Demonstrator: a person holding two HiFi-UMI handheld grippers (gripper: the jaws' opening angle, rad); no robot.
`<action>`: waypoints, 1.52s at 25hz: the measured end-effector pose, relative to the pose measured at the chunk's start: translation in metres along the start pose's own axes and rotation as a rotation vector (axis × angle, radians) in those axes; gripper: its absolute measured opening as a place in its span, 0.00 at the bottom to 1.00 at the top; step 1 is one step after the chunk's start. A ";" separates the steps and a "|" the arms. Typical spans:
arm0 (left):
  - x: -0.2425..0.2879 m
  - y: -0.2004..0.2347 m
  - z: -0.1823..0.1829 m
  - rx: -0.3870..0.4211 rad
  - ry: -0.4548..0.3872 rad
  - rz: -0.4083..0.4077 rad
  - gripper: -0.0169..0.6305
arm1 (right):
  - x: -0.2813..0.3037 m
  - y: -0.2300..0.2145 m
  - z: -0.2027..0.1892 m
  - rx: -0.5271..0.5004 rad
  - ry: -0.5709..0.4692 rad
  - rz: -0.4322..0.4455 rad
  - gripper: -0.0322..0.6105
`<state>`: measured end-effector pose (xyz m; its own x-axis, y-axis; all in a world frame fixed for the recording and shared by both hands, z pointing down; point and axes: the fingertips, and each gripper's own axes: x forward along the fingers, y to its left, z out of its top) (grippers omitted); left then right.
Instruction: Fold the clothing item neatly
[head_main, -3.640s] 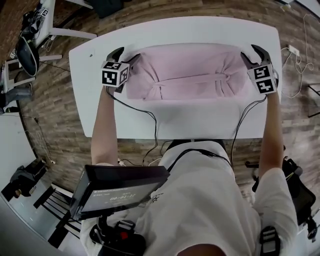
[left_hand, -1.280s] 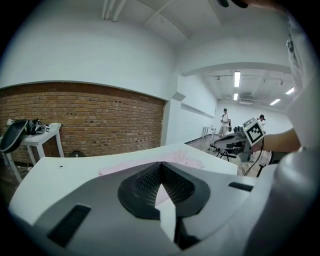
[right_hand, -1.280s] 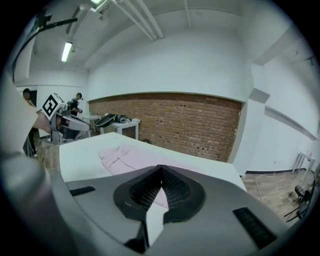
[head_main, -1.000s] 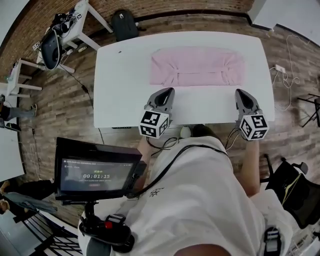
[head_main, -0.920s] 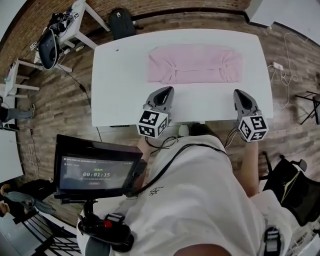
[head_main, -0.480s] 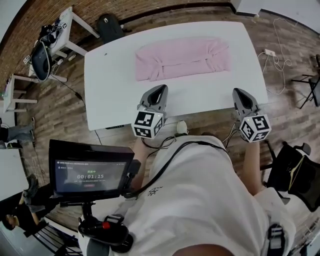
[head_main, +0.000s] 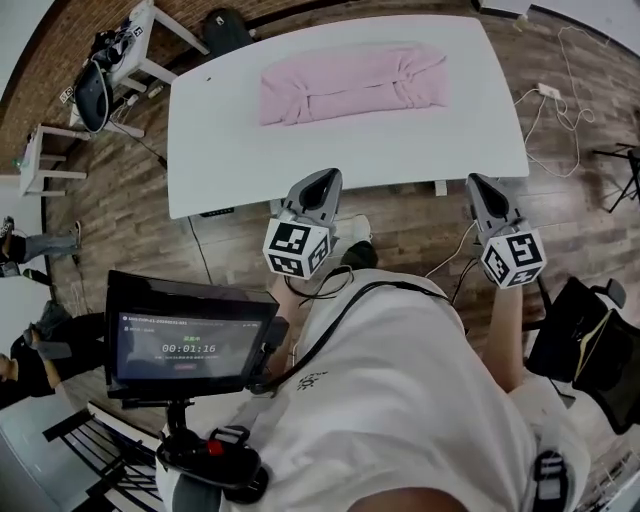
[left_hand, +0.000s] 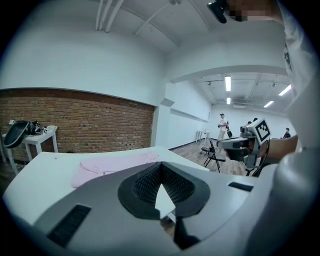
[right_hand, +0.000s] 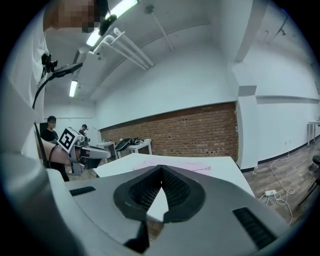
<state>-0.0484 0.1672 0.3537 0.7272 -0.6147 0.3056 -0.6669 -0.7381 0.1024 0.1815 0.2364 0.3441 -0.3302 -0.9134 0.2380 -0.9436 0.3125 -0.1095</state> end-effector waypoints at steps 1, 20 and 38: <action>-0.004 -0.008 -0.003 0.001 0.002 0.001 0.03 | -0.004 0.004 -0.002 -0.004 -0.001 0.015 0.05; -0.138 -0.136 -0.049 -0.053 -0.027 0.192 0.03 | -0.124 0.087 -0.027 -0.082 -0.004 0.227 0.05; -0.251 -0.169 -0.079 0.000 -0.010 0.156 0.03 | -0.193 0.178 -0.038 -0.103 0.001 0.202 0.05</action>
<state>-0.1311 0.4685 0.3342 0.6162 -0.7245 0.3088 -0.7719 -0.6334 0.0543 0.0760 0.4785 0.3154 -0.5129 -0.8292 0.2221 -0.8558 0.5143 -0.0564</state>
